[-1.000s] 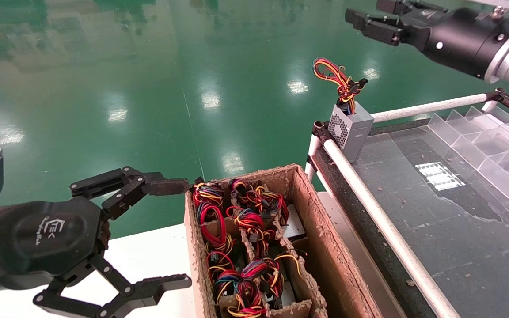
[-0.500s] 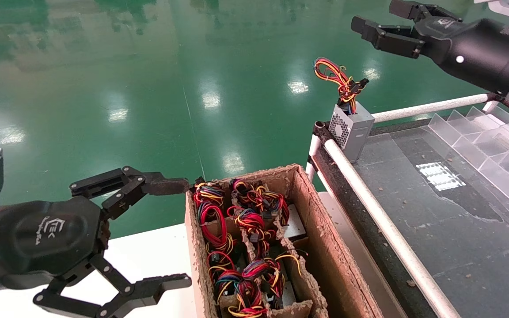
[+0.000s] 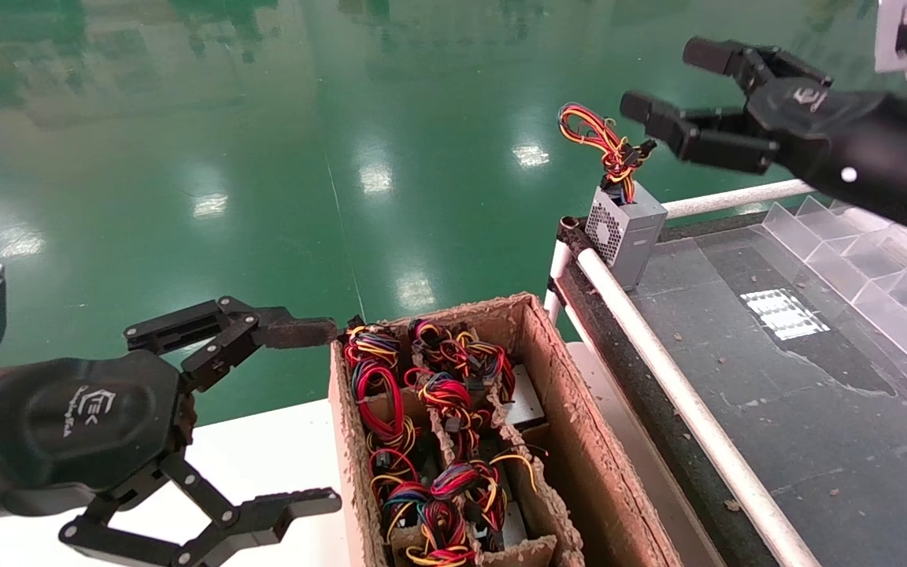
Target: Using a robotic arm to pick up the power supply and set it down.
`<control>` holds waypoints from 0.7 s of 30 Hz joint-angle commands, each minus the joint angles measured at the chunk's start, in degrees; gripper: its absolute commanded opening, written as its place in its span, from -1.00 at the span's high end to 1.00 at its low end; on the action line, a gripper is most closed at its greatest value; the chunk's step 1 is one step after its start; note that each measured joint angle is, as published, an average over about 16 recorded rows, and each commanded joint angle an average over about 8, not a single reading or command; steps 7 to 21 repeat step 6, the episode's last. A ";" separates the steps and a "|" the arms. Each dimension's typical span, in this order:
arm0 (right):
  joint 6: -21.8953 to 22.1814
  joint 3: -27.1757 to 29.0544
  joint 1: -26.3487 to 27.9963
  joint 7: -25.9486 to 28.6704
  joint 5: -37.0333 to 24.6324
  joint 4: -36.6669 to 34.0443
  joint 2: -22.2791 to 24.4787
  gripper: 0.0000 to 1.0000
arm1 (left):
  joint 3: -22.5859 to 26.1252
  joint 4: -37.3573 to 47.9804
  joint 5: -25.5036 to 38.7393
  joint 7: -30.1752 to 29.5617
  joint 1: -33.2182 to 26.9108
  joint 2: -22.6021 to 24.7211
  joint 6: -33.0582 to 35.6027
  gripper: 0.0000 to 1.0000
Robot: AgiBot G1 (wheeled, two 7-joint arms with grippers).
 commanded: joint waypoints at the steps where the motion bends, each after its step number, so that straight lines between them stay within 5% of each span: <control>1: -0.89 0.16 -2.03 1.01 0.93 3.27 1.17 -1.00 | 0.00 0.00 0.00 0.00 0.00 0.00 0.00 -1.00; 21: -2.12 0.38 -4.85 2.42 2.23 7.82 2.79 -1.00 | 0.01 0.00 0.00 0.00 0.00 0.00 0.00 -1.00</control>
